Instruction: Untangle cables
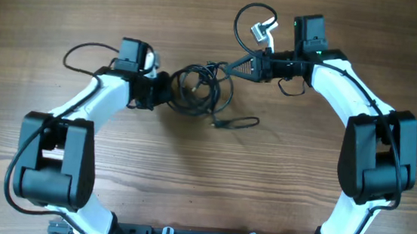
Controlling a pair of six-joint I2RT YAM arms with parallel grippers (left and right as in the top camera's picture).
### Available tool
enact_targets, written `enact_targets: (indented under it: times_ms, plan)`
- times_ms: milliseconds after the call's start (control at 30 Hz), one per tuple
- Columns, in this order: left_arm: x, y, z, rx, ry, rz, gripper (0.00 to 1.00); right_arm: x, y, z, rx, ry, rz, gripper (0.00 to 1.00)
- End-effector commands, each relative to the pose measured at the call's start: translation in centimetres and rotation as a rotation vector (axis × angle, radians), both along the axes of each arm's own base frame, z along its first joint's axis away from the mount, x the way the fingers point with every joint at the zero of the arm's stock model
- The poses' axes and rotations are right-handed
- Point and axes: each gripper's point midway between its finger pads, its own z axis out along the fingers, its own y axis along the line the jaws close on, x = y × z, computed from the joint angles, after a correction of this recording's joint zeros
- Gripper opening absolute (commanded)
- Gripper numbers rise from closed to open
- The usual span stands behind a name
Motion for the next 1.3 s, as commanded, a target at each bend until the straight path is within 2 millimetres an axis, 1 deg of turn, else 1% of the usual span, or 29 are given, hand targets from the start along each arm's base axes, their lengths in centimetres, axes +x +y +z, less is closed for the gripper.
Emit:
enact_targets:
  times_ms: [0,133,200,267,333,367,400,433,467,500,533,567,600,667,700,767,800,833,933,1000,1067,1133,1200,1233,1267]
  plan:
    - [-0.5,6.6,-2.3,0.055,0.094,0.192,0.04,0.2,-1.3,1.9,-0.007,-0.037,-0.033,0.04]
    - [-0.7,10.2,-2.0,-0.027,0.119,0.298,0.04,-0.3,-1.4,1.2,-0.032,-0.054,-0.027,0.04]
    - [-0.8,11.3,-1.8,-0.062,0.125,0.335,0.04,0.1,-1.8,-0.4,-0.125,-0.034,-0.068,0.04]
    - [-1.1,12.5,-1.7,-0.081,0.135,0.370,0.04,0.8,-2.8,-3.0,-0.278,-0.015,-0.132,0.04]
    - [-1.3,13.1,-1.7,-0.092,0.140,0.389,0.04,1.1,-4.1,-5.2,-0.419,0.008,-0.182,0.04]
    - [-1.3,13.3,-1.7,-0.097,0.140,0.396,0.04,1.2,-5.2,-6.7,-0.518,0.023,-0.214,0.04]
    - [-1.3,13.3,-1.7,-0.096,0.141,0.397,0.04,1.1,-6.2,-7.7,-0.595,0.036,-0.236,0.04]
    - [-1.3,13.0,-1.6,-0.108,0.138,0.390,0.08,1.0,-6.6,-8.2,-0.634,0.047,-0.243,0.04]
    - [-1.2,12.5,-1.5,-0.117,0.137,0.377,0.16,0.7,-6.6,-8.5,-0.653,0.055,-0.239,0.04]
    - [-1.1,11.9,-1.4,-0.123,0.134,0.361,0.31,0.3,-6.1,-8.5,-0.658,0.052,-0.224,0.04]
    - [-1.0,11.5,-1.4,-0.125,0.132,0.350,0.49,0.2,-5.6,-8.5,-0.657,0.046,-0.213,0.04]
    - [-0.9,11.2,-1.3,-0.127,0.130,0.340,0.62,0.0,-5.2,-8.5,-0.657,0.040,-0.205,0.04]
    - [-0.9,10.6,-1.2,-0.139,0.126,0.321,0.72,-0.3,-4.2,-8.6,-0.665,0.019,-0.185,0.04]
    - [-0.6,8.7,-0.2,-0.229,0.103,0.262,0.75,-0.6,-2.6,-9.0,-0.704,-0.036,-0.158,0.04]
    - [-0.2,6.9,1.0,-0.312,0.044,0.159,0.75,-0.8,-1.5,-9.2,-0.734,-0.077,-0.144,0.04]
    - [0.0,5.2,2.4,-0.399,-0.006,0.074,0.77,-1.1,0.3,-9.5,-0.770,-0.151,-0.122,0.04]
    - [0.0,4.4,2.9,-0.430,-0.013,0.052,0.80,-1.2,1.7,-9.5,-0.782,-0.208,-0.108,0.04]
    - [-0.1,3.9,3.0,-0.441,-0.015,0.036,0.83,-1.4,2.6,-9.4,-0.778,-0.255,-0.087,0.04]
    - [0.1,2.8,3.2,-0.440,-0.028,0.004,0.90,-2.3,6.4,-8.5,-0.720,-0.460,0.020,0.04]
    - [0.1,2.4,3.2,-0.438,-0.031,-0.010,0.90,-2.4,7.7,-8.1,-0.696,-0.505,0.030,0.04]
    - [-0.2,2.0,2.4,-0.388,-0.008,-0.014,0.76,-2.1,8.2,-7.8,-0.683,-0.504,0.009,0.05]
    - [-0.5,2.1,1.6,-0.333,0.019,0.003,0.46,-1.7,8.0,-7.7,-0.690,-0.510,-0.005,0.05]
    - [-0.6,1.9,1.2,-0.303,0.032,0.007,0.34,-1.2,7.7,-7.8,-0.712,-0.524,-0.026,0.05]
    - [-0.6,1.7,1.0,-0.289,0.034,0.000,0.32,-0.9,7.8,-7.6,-0.705,-0.537,-0.032,0.05]
    - [-0.8,1.6,0.6,-0.256,0.041,-0.003,0.32,-0.6,8.0,-7.4,-0.697,-0.550,-0.040,0.05]
